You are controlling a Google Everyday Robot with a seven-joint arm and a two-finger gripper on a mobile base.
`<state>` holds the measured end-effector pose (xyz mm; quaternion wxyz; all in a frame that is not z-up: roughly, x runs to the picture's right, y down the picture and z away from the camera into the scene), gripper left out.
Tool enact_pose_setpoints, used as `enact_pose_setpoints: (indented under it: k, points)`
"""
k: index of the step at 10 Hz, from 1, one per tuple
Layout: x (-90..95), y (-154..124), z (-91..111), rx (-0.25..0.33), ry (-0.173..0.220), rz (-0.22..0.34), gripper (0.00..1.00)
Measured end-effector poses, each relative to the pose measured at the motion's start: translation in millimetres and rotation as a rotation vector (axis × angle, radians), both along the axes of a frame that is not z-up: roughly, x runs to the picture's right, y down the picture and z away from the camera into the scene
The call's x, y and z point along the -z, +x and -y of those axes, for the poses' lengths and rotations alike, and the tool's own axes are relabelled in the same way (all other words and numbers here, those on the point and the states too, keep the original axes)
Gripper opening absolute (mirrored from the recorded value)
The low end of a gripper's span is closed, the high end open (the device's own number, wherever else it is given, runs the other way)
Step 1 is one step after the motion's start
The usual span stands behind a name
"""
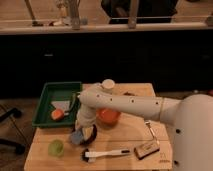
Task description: Wipe purple bowl with sponge
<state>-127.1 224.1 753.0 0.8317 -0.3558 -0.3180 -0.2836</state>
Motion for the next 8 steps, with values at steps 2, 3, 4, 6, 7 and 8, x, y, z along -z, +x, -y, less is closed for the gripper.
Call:
enact_pose_setpoints:
  k: [2,3,4,6,7,8]
  points:
    - [-2.6,2,-2,-0.007,-0.011,-0.006,0.05]
    - [-3.6,5,-2,-0.011,-0.013,-0.013,0.05]
    - [-5.0,8,0,-0.018,-0.012,-0.022,0.05]
    - [-10.8,13,7,-0.030,-0.009,-0.035,0.05]
    - [-14.7,12,9,-0.031,-0.009,-0.034,0.05]
    - [-19.1,9,12,-0.032,-0.009,-0.029,0.05]
